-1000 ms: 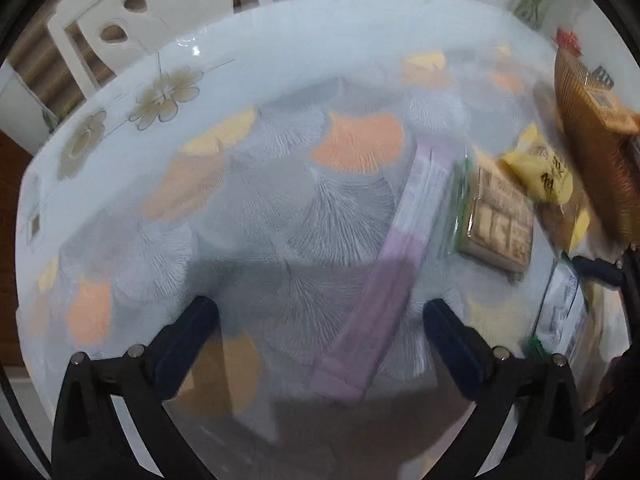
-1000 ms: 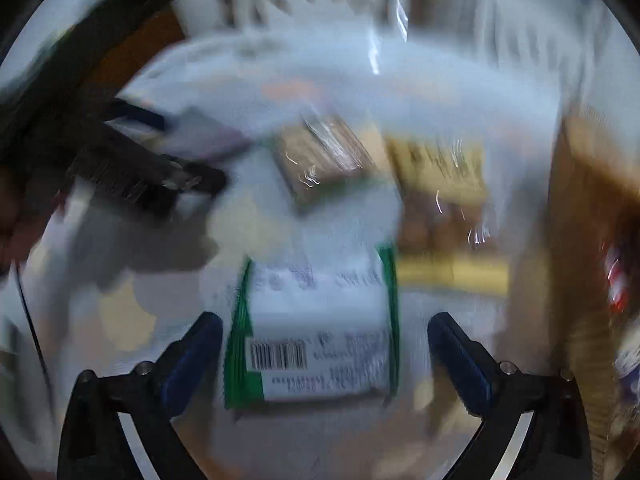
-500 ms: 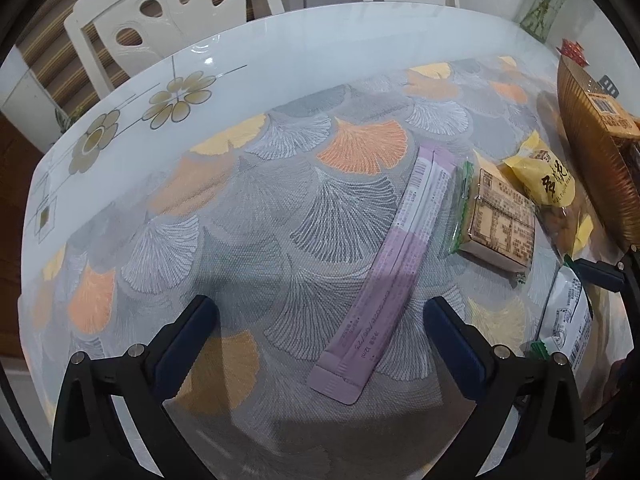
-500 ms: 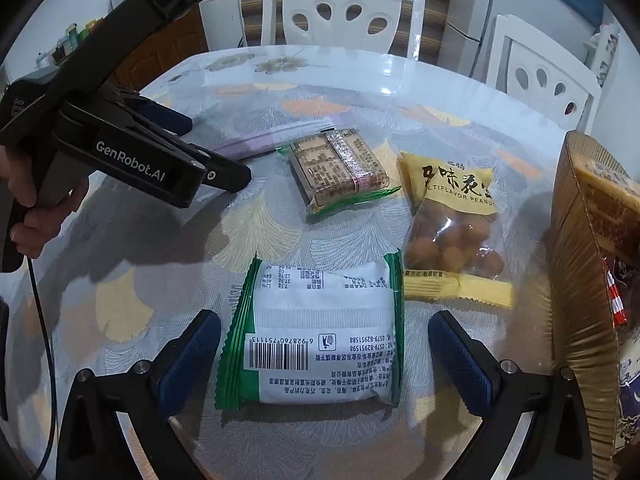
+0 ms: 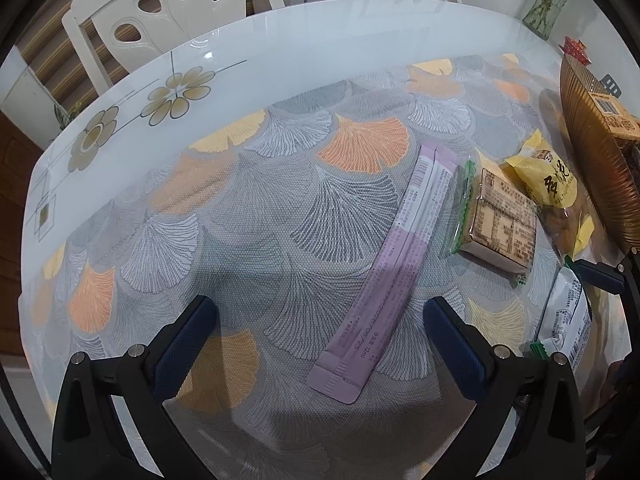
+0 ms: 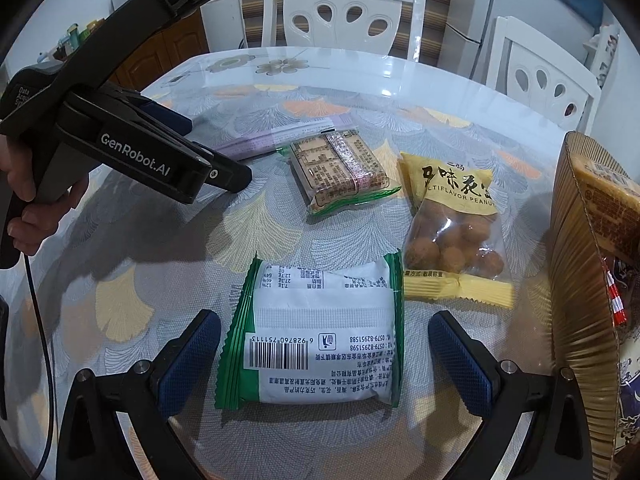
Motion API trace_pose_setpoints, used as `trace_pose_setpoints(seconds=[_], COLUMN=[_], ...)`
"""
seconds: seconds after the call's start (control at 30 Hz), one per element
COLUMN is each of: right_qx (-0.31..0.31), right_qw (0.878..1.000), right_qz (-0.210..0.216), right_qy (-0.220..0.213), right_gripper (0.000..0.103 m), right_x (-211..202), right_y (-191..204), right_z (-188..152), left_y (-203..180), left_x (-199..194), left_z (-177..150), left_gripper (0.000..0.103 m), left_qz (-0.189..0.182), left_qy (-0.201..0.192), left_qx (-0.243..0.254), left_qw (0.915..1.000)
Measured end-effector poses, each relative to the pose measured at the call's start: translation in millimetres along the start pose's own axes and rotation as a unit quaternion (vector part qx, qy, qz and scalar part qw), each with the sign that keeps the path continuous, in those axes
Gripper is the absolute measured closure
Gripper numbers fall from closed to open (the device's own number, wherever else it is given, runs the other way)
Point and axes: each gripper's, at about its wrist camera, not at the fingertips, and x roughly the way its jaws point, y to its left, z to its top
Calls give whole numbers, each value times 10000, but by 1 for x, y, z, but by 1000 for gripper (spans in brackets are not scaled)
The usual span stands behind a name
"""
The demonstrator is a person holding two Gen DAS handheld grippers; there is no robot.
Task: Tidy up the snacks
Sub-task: 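Grasp the purple stick pack with left tool while right grasps the green-edged white pack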
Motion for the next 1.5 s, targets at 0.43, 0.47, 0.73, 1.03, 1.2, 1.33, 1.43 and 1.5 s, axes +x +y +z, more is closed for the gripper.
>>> trace_pose_setpoints(seconds=[0.43, 0.47, 0.73, 1.03, 1.2, 1.33, 1.43, 1.5], right_qx=[93, 143, 402, 613, 653, 627, 535, 440], right_qw=[9997, 9996, 9986, 9968, 9959, 9955, 9953, 9961], right_qz=[17, 0, -159, -255, -255, -215, -94, -25], right_qy=[233, 225, 307, 437, 569, 681, 797, 761], right_gripper=[0, 0, 0, 0, 0, 0, 31, 49], right_x=[5, 4, 3, 3, 4, 5, 1, -10], right_y=[0, 0, 1, 1, 0, 0, -2, -1], right_z=[7, 7, 6, 7, 9, 11, 16, 19], left_y=[0, 0, -1, -2, -4, -13, -30, -42], left_x=[7, 7, 10, 12, 11, 5, -6, -11], left_z=[9, 10, 21, 34, 37, 32, 28, 25], left_gripper=[0, 0, 0, 0, 0, 17, 66, 86], left_qz=[4, 11, 46, 36, 99, 30, -27, -6], left_qy=[96, 110, 247, 302, 278, 189, -12, -57], left_qx=[1, -2, 1, 70, -38, -124, 74, 110], left_qw=[10000, 9999, 9997, 9995, 9996, 9997, 10000, 9999])
